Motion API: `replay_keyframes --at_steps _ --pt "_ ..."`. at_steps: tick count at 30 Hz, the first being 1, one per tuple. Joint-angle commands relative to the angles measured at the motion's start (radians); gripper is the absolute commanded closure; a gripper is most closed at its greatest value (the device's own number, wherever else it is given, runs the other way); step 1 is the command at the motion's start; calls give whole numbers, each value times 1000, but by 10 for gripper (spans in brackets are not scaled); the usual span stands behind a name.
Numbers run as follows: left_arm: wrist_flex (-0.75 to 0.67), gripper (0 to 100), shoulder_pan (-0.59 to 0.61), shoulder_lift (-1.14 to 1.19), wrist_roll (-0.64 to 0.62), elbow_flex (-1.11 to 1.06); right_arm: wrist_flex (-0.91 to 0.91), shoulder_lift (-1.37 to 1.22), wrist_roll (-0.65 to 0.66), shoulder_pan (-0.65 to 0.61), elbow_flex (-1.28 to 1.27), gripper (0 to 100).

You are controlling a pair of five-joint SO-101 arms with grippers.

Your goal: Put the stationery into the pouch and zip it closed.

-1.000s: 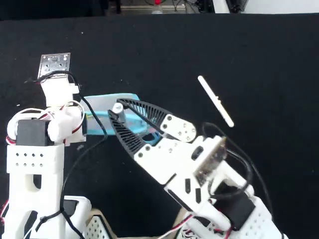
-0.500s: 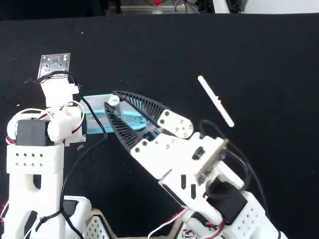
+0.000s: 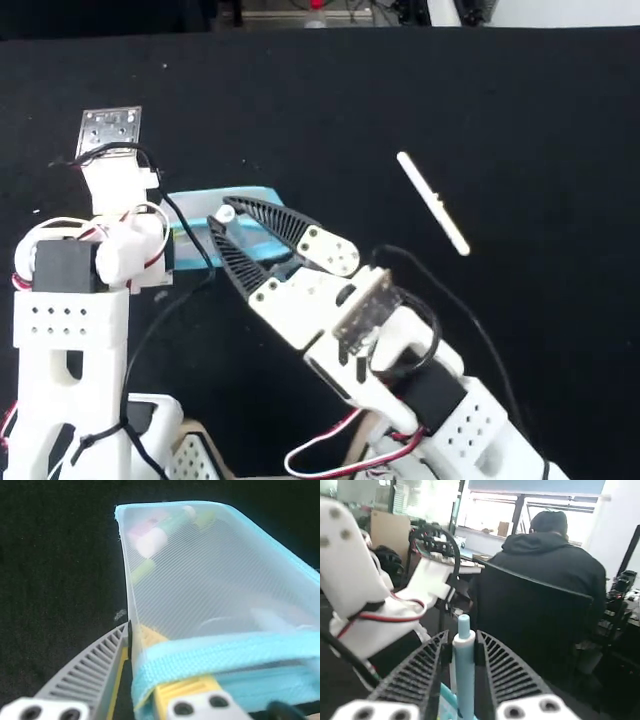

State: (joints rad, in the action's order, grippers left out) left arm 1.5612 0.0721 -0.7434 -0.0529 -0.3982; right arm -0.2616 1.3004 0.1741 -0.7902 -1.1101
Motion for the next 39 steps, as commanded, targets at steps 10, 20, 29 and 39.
replay_keyframes --at_steps 10,20,29,39 --pt "2 970 13 6 -5 -4 -423 5 84 -43 147 853" --pt "3 970 13 6 -5 -4 -756 10 89 14 479 866" --pt "5 970 13 6 -5 -4 -919 -151 84 502 504 878" --pt "3 970 13 6 -5 -4 -733 -685 158 804 484 838"
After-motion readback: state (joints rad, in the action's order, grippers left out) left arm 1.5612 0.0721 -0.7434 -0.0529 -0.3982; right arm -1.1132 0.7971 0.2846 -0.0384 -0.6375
